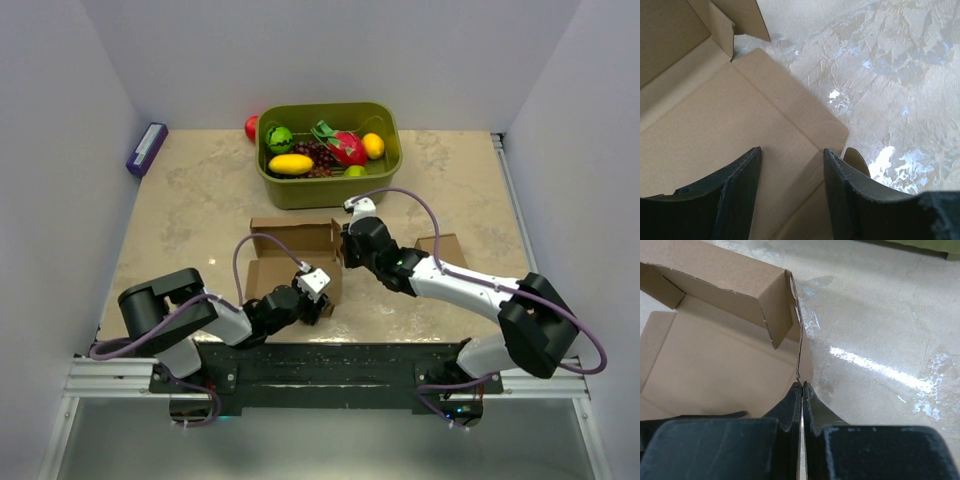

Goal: Fold the paper box

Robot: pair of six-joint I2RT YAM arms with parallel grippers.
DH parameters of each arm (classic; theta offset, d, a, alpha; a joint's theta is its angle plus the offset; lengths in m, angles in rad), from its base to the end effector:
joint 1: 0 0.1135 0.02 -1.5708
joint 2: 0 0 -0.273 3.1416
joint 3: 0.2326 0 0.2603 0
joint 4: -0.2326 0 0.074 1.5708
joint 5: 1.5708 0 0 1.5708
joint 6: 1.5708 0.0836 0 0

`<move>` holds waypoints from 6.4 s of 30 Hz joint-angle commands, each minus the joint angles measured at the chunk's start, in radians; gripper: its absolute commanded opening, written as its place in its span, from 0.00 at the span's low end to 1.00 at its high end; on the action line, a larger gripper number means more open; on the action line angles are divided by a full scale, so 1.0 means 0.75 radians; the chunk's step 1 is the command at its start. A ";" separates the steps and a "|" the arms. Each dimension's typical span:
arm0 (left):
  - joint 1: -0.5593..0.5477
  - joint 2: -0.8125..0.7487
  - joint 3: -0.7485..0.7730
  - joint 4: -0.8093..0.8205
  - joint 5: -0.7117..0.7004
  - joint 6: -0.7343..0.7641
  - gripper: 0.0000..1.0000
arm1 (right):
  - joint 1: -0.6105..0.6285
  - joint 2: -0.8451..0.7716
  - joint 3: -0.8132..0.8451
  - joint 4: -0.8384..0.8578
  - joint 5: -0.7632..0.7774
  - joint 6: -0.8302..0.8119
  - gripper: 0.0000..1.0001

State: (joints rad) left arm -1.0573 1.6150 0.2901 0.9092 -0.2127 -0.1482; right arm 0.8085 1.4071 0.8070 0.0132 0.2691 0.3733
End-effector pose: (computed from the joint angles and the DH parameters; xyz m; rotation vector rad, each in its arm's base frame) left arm 0.1600 -0.2477 0.0923 0.7594 1.8736 -0.5677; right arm 0.2558 0.2357 0.2037 -0.3126 2.1381 0.4012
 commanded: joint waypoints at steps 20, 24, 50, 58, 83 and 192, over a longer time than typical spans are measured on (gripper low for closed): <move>-0.028 0.050 0.073 -0.089 0.050 -0.005 0.63 | 0.047 0.132 -0.057 0.146 0.032 0.312 0.00; -0.028 -0.132 0.114 -0.277 0.036 -0.013 0.67 | 0.047 0.139 -0.057 0.134 0.040 0.296 0.00; 0.346 -0.622 0.715 -1.014 -0.107 0.236 0.79 | 0.049 0.134 -0.057 0.130 0.040 0.277 0.00; 0.432 -0.341 0.801 -0.904 0.005 0.290 0.80 | 0.057 0.120 -0.062 0.124 0.046 0.280 0.00; 0.479 -0.180 0.607 -0.691 0.108 0.273 0.78 | 0.088 0.128 0.006 0.070 0.050 0.271 0.00; 0.657 -0.290 0.556 -0.693 0.388 0.138 0.81 | 0.020 0.429 -0.100 1.083 -0.259 -0.068 0.68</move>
State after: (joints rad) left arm -0.5640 1.4193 0.6758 0.4923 0.0742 -0.0158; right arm 0.8192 1.7222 0.7269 0.7288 0.0265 0.3050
